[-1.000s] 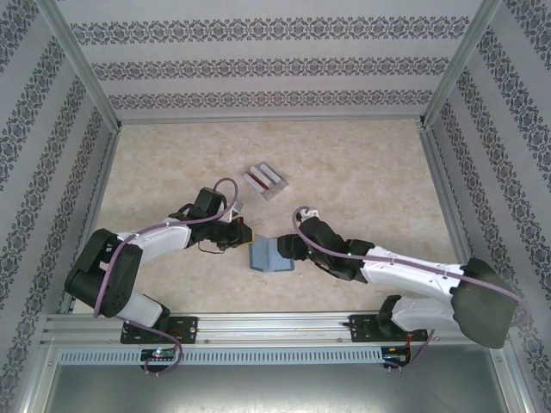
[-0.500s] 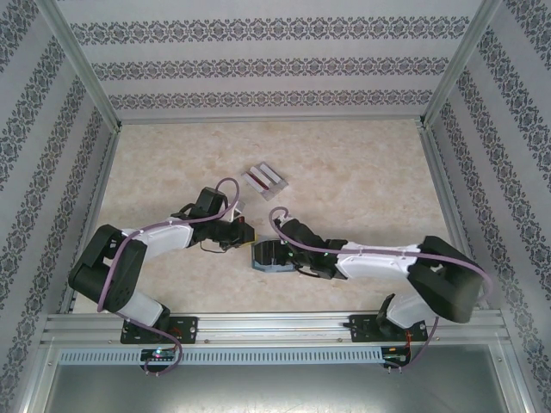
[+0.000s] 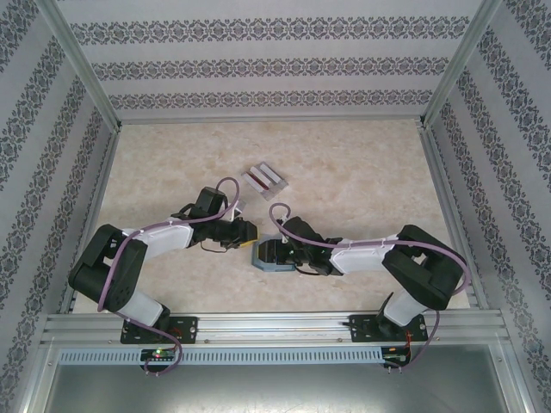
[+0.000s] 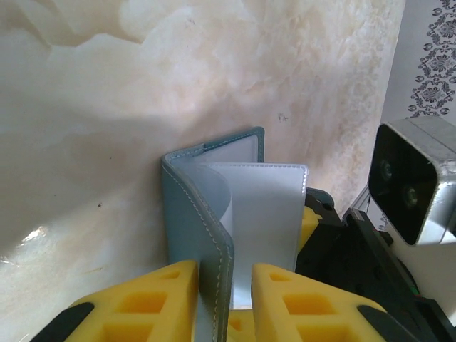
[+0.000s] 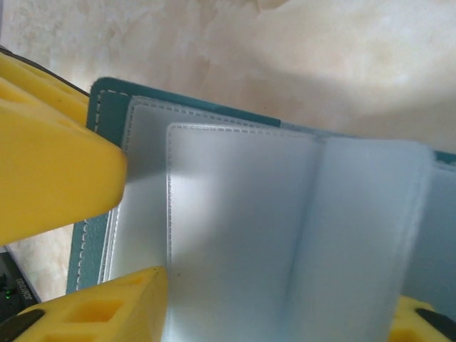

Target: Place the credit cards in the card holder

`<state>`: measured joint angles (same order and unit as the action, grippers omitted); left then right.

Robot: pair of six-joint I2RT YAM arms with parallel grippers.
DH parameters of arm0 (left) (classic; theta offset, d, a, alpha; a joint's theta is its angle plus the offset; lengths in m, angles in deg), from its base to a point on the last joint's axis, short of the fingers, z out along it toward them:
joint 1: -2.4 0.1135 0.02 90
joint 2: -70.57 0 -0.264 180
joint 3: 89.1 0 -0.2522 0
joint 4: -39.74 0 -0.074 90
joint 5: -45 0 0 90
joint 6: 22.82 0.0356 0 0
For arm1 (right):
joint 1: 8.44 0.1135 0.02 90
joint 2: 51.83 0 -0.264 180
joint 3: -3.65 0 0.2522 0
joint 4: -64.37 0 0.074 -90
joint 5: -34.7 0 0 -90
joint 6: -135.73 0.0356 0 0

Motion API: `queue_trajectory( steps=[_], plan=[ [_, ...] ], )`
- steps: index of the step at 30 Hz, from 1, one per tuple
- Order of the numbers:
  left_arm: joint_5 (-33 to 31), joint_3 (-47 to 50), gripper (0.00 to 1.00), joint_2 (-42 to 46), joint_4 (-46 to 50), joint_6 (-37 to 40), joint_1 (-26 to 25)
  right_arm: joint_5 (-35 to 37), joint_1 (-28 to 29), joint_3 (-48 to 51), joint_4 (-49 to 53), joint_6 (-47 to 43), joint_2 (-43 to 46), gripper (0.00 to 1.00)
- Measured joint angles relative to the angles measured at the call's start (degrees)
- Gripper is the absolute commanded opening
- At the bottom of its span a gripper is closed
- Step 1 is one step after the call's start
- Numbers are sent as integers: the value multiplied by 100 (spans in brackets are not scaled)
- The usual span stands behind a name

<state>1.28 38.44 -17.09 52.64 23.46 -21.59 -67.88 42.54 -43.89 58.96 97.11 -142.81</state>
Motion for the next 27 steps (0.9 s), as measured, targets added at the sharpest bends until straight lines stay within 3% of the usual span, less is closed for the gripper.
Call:
queue_trajectory(
  steps=[6,10,13,17,27],
  plan=[
    [-98,74,18,131,103,129,76,-35,-63,63,7,-2,0,43],
    [-173,74,12,116,170,195,81,-37,-63,101,-35,-11,11,50],
    [-173,74,0,52,168,238,85,-39,-61,109,-79,-31,57,62],
    [-173,103,0,33,166,240,85,-81,-61,210,-184,-66,212,71],
    [-168,114,0,37,157,229,85,-238,0,-151,22,-232,-52,76]
  ],
)
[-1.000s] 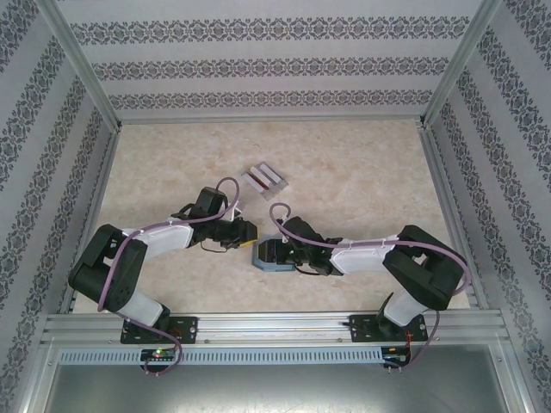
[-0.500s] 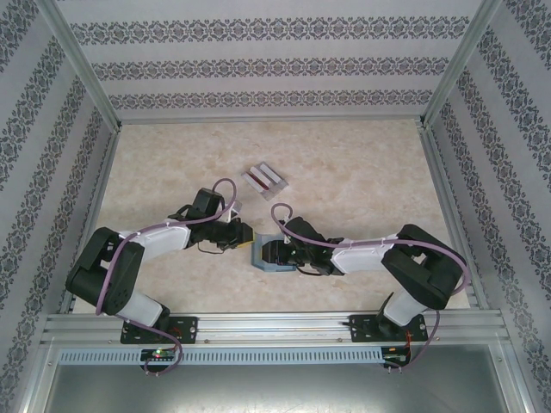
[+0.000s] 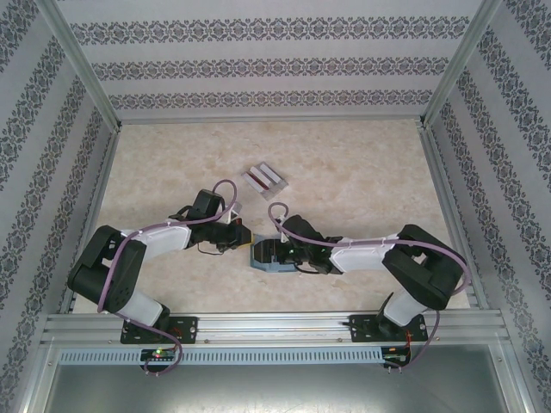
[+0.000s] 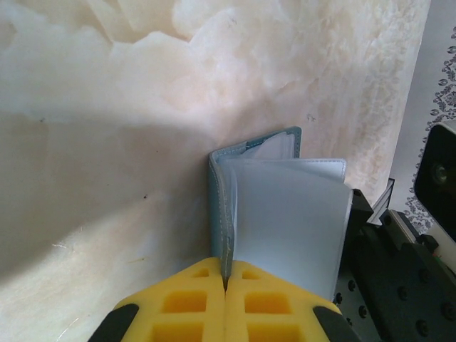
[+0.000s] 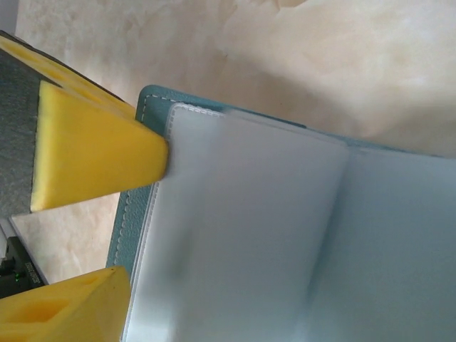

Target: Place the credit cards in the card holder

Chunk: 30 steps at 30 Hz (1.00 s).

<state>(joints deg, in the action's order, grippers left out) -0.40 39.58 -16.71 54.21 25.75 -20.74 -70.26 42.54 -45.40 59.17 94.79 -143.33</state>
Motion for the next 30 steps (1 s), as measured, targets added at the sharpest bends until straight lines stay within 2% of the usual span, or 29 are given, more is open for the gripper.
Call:
queue_trajectory(
  steps=[2,5,10,16,23,24,26,30],
  plan=[
    [0,17,0,0,-37,-37,0,0,52,-127,59,-13,-105,73],
    [-2,22,0,0,-39,-61,0,9,63,-236,181,-66,-199,59],
    [-11,33,0,0,-37,-61,0,28,61,-247,247,-92,-219,49],
    [-48,33,0,0,-31,-59,0,31,52,-173,153,-83,-197,54],
    [-55,33,0,-48,-26,-55,0,81,50,103,-37,-74,50,53],
    [-72,33,0,-66,-15,-52,0,98,50,155,-57,-76,96,52],
    [-105,31,0,-105,4,-35,0,122,50,240,-68,-94,179,41],
    [-133,31,0,-140,15,-35,0,168,9,313,-35,-52,223,38]
  ],
)
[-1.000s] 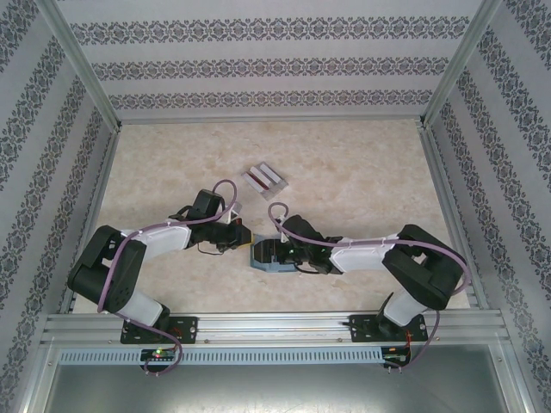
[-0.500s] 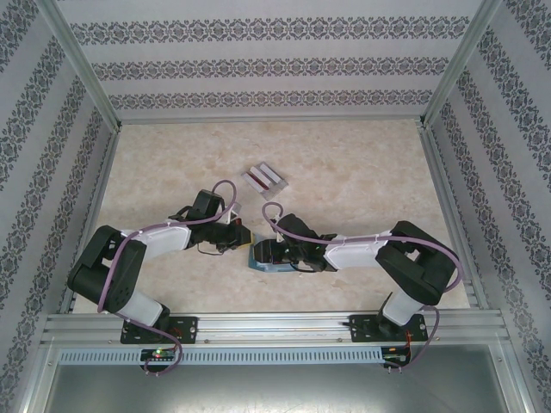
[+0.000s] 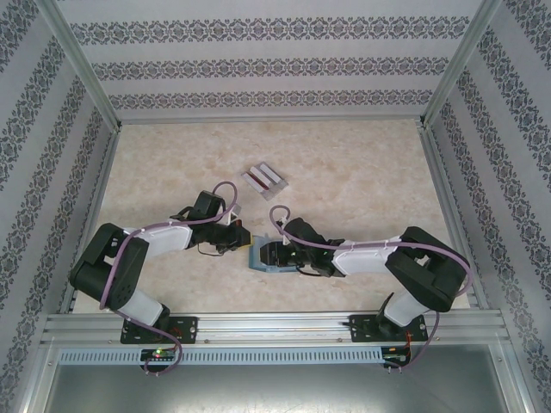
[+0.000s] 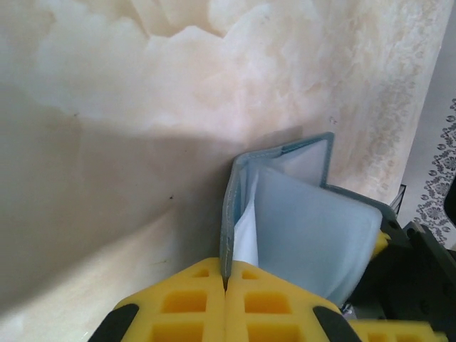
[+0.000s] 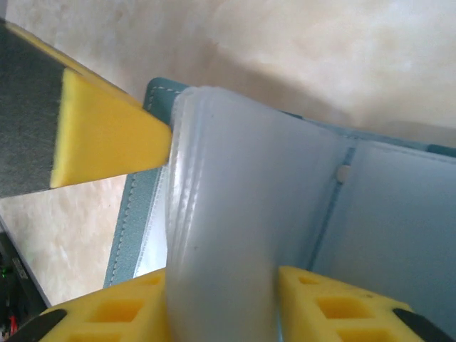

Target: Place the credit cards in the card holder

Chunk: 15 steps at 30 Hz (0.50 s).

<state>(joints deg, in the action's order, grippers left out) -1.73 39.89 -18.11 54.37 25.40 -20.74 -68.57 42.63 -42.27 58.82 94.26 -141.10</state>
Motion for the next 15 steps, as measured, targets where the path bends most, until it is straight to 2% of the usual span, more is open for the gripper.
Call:
queue_trajectory(
  steps=[3,8,11,15],
  plan=[
    [-2,0,0,0,2,2,0,28,-26,0,42,33,-2,39],
    [-2,0,0,0,15,2,0,79,-33,0,116,76,0,57],
    [-2,0,0,2,17,0,0,24,-31,-11,131,-42,57,71],
    [-2,0,0,2,20,0,0,-125,-28,-146,203,-245,55,73]
  ],
)
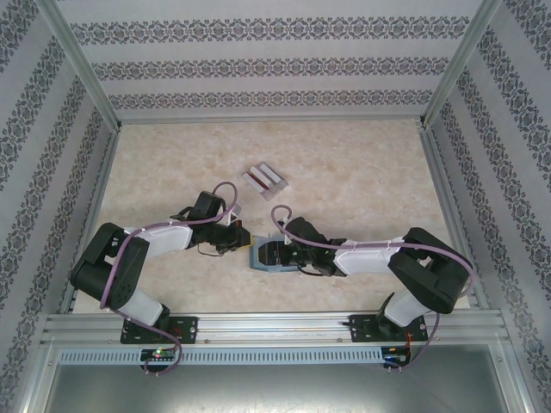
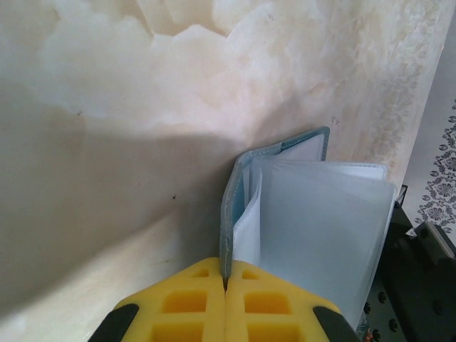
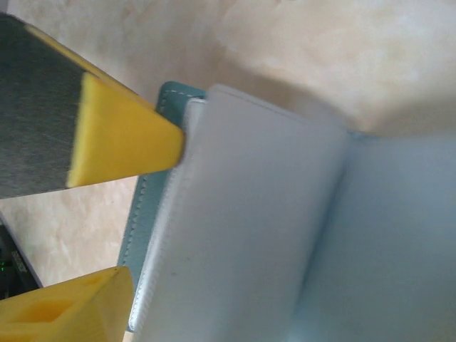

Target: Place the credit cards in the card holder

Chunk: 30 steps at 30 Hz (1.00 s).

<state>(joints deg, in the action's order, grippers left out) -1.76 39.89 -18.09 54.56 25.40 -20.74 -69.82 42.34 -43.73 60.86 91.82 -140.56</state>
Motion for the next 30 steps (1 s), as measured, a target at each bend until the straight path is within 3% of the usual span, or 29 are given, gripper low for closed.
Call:
queue_trajectory(
  steps=[10,23,30],
  plan=[
    [2,0,0,28,-4,-4,0,-195,11,-363,74,-133,-431,71],
    [2,-2,0,52,-2,-7,0,-162,9,-487,212,-146,-584,55],
    [2,0,5,55,-2,-24,0,-76,9,-494,297,-125,-586,44]
  ],
)
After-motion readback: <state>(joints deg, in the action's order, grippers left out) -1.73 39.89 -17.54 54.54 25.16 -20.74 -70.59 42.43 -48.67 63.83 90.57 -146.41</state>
